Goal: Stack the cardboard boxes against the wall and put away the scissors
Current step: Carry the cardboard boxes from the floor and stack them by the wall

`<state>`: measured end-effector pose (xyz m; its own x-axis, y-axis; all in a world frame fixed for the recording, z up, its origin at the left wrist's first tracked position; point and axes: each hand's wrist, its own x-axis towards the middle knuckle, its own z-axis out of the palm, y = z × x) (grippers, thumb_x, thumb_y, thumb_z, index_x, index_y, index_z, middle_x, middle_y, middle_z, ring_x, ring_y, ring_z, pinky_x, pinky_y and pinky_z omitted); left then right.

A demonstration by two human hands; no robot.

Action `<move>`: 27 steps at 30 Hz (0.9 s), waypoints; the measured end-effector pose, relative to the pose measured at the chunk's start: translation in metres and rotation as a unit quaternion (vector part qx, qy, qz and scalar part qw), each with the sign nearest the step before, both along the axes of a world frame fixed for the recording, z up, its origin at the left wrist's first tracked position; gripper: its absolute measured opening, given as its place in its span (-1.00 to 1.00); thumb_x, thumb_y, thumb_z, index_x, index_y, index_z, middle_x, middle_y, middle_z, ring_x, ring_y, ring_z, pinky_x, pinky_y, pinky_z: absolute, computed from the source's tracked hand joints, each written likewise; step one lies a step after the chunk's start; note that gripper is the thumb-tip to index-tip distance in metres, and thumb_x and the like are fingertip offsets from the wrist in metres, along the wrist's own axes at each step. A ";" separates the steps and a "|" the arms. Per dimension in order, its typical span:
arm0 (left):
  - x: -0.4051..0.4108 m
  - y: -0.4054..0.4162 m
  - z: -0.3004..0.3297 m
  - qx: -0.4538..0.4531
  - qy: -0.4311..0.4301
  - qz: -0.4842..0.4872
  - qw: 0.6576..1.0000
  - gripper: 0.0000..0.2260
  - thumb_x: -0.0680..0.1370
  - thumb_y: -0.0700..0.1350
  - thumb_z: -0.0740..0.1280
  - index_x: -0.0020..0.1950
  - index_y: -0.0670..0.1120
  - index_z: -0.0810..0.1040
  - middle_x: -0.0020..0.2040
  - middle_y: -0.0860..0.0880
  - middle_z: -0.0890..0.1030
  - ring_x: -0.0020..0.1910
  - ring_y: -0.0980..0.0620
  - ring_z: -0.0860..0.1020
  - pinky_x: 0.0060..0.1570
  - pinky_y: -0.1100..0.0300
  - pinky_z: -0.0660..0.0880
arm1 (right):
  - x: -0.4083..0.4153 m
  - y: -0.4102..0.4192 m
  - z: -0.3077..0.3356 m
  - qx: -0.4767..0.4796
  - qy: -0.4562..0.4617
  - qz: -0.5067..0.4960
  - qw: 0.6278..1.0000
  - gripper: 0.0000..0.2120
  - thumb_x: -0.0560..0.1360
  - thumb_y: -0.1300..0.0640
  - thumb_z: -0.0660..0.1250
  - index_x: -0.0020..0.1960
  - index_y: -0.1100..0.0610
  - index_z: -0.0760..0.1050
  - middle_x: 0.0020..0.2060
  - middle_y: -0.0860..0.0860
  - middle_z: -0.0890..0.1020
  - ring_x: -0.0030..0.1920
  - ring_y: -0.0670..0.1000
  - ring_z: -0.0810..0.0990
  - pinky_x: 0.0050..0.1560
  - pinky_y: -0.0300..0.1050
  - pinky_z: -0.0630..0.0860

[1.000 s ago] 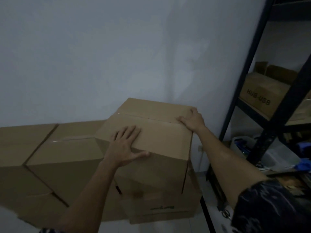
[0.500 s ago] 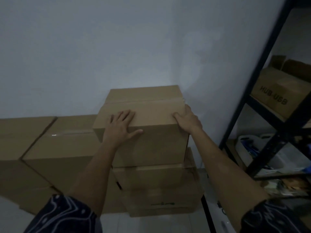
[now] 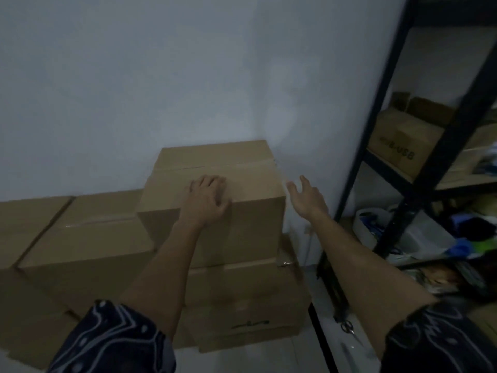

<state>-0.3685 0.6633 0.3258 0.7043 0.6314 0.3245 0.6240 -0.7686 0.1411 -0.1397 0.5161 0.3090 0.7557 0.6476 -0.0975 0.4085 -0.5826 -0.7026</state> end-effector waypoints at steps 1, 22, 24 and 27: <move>0.016 -0.013 -0.001 0.008 -0.018 -0.029 0.999 -0.47 0.49 0.23 0.05 0.34 0.02 0.46 0.30 -0.03 0.50 0.31 -0.12 0.42 0.31 -0.03 0.25 | 0.005 -0.020 -0.004 -0.030 -0.034 -0.007 0.999 -0.27 0.56 -0.39 0.00 0.61 -0.08 -0.03 0.55 0.17 0.18 0.50 0.25 0.21 0.47 0.20 0.19; 0.280 -0.514 -0.127 -0.239 0.275 -0.343 0.866 -0.40 0.55 0.21 0.21 0.53 0.04 0.20 0.52 -0.09 0.27 0.42 -0.15 0.32 0.35 0.03 0.33 | 0.100 -0.624 -0.104 -0.287 0.040 -0.261 0.921 -0.28 0.58 -0.33 0.07 0.62 -0.05 -0.02 0.53 0.17 0.20 0.50 0.24 0.20 0.45 0.17 0.23; 0.290 -0.552 -0.141 -0.258 0.284 -0.335 0.861 -0.39 0.55 0.22 0.21 0.54 0.02 0.19 0.52 -0.09 0.27 0.43 -0.14 0.31 0.37 0.02 0.32 | 0.111 -0.666 -0.111 -0.284 0.039 -0.262 0.922 -0.30 0.59 -0.32 0.07 0.61 -0.05 -0.02 0.53 0.16 0.21 0.50 0.23 0.21 0.42 0.16 0.23; 0.304 -0.597 -0.157 -0.293 0.265 -0.313 0.864 -0.42 0.56 0.19 0.22 0.53 0.02 0.23 0.49 -0.08 0.32 0.39 -0.14 0.37 0.33 0.03 0.37 | 0.127 -0.710 -0.121 -0.280 0.043 -0.259 0.923 -0.30 0.58 -0.29 0.08 0.61 -0.04 -0.01 0.54 0.16 0.21 0.50 0.22 0.21 0.43 0.13 0.21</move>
